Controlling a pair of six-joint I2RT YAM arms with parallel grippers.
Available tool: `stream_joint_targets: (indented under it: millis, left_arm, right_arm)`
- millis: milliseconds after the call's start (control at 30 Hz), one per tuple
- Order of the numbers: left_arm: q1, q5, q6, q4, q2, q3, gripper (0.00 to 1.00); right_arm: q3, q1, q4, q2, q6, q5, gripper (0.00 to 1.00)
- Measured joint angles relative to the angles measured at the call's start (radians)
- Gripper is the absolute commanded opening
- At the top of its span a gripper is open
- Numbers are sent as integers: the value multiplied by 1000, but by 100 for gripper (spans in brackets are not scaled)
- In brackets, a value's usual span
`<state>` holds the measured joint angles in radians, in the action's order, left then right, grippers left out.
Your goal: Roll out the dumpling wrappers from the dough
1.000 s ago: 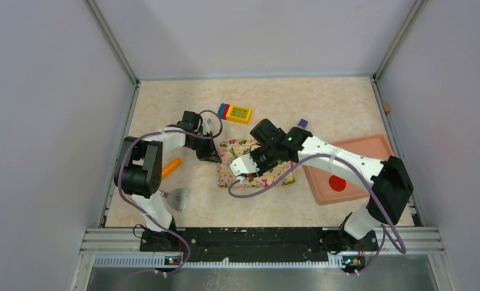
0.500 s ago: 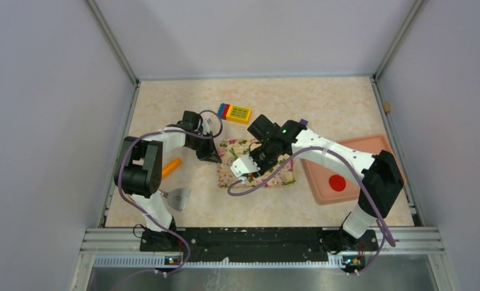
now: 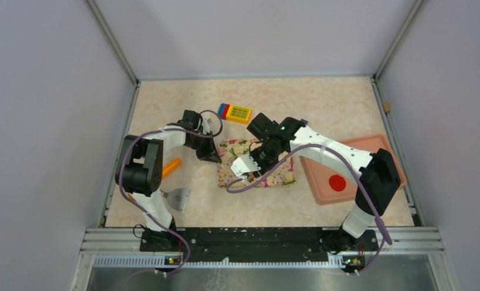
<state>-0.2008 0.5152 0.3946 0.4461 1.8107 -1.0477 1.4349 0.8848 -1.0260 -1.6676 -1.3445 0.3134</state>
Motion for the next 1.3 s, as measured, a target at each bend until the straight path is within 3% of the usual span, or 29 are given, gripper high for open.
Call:
stream_joint_targets:
  millis: [700, 900, 1133, 1300]
  left_arm:
    - [6, 19, 0, 18, 18, -18, 0]
    - [5, 21, 0, 16, 18, -18, 0]
    - [5, 31, 4, 4, 21, -18, 0]
    - [6, 56, 8, -4, 31, -18, 0]
  right_arm:
    - [26, -11, -86, -22, 116, 41, 0]
    - [156, -121, -229, -77, 217, 100, 0]
    - [356, -370, -275, -113, 510, 309, 0]
    - [81, -494, -5, -57, 966, 503, 0]
